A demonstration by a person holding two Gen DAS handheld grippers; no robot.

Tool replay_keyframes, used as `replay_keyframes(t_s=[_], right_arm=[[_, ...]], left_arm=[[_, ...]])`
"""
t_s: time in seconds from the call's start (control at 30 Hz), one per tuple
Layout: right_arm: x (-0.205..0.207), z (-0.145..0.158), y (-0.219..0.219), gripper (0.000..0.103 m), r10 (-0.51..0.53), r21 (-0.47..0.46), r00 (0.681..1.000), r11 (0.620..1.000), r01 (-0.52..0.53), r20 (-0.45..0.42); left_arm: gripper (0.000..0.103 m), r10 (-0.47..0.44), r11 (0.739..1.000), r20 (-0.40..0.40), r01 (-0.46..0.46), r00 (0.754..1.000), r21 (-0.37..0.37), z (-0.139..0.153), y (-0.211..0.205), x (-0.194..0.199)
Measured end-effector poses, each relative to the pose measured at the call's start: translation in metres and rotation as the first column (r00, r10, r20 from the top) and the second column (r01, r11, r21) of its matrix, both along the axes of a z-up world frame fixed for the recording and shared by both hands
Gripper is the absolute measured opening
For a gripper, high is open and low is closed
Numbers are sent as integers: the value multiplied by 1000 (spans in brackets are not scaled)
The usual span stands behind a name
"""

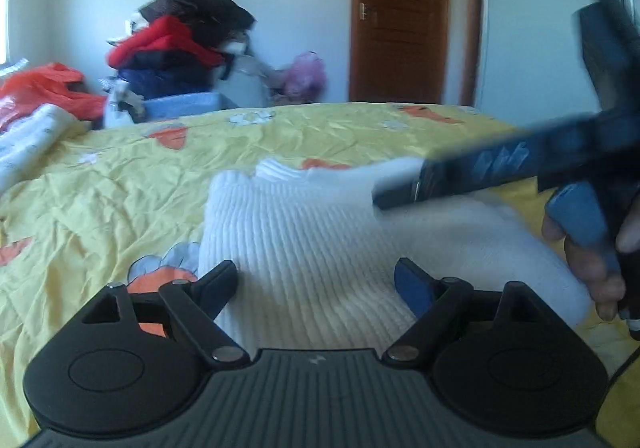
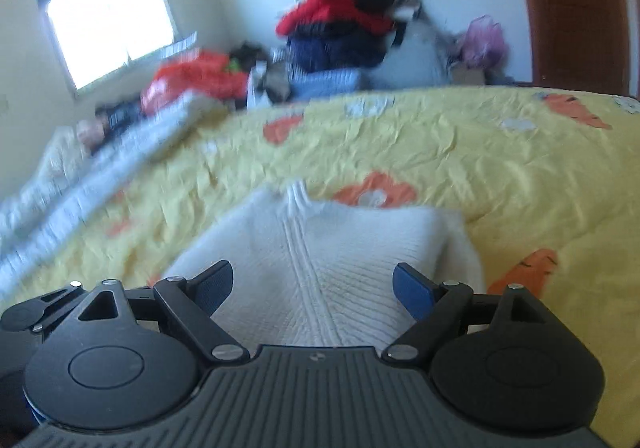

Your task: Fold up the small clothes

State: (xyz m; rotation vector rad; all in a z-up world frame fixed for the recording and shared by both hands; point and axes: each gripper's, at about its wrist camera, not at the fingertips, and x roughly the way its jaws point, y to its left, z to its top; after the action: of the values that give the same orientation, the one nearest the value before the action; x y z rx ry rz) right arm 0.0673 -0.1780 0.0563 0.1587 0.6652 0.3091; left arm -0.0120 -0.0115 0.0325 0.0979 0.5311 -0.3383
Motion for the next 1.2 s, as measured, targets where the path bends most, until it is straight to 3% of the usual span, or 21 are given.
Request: replay_keyframes(t_s=[0.07, 0.13, 0.3, 0.37, 0.5, 0.6, 0.7, 0.77, 0.83, 0.93, 1.0, 1.1, 1.2], right_arm=[[13, -25, 0, 86, 20, -64, 997, 998, -26, -81], [16, -29, -5, 86, 45, -24, 997, 999, -46, -63], [25, -4, 2, 76, 12, -80, 993, 997, -21, -116], [22, 11, 4, 78, -1, -52, 998, 999, -2, -64], [28, 29, 8, 97, 6, 14, 1000, 1000, -6, 4], [46, 20, 22, 97, 30, -34, 999, 999, -31, -32], [66, -16, 28, 93, 19, -122, 989, 992, -37, -145], [66, -33, 19, 96, 50, -99, 993, 993, -60, -109], [70, -32, 12, 96, 46, -56, 991, 997, -53, -127], [67, -29, 18, 96, 53, -93, 991, 994, -65, -123], [56, -20, 16, 86, 25, -97, 995, 995, -34, -92], [24, 2, -1, 86, -27, -31, 1000, 999, 27, -10], [-11, 14, -12, 86, -4, 19, 999, 1000, 3, 51]], left_arm=[[86, 2, 1000, -9, -3, 1000, -8, 0, 1, -1], [86, 2, 1000, -18, -2, 1000, -5, 1, -2, 0], [86, 1, 1000, -25, -2, 1000, -18, 0, 3, -2], [86, 4, 1000, -24, -5, 1000, -20, -1, 2, -1], [86, 9, 1000, -25, -9, 1000, -15, -1, 0, -1], [86, 9, 1000, -25, -10, 1000, -15, -1, 0, -1], [86, 5, 1000, -23, -5, 1000, -13, -1, 0, -1], [86, 5, 1000, -21, -6, 1000, -13, -2, -1, 0], [87, 6, 1000, -20, -6, 1000, -14, -2, -1, 0], [87, 7, 1000, -32, -8, 999, -27, 2, 2, -2], [87, 15, 997, -33, -17, 999, -72, 10, 15, -10], [87, -5, 996, 45, 9, 999, -92, 20, 31, -34], [87, -109, 991, 114, 117, 987, -66, 19, 29, -58]])
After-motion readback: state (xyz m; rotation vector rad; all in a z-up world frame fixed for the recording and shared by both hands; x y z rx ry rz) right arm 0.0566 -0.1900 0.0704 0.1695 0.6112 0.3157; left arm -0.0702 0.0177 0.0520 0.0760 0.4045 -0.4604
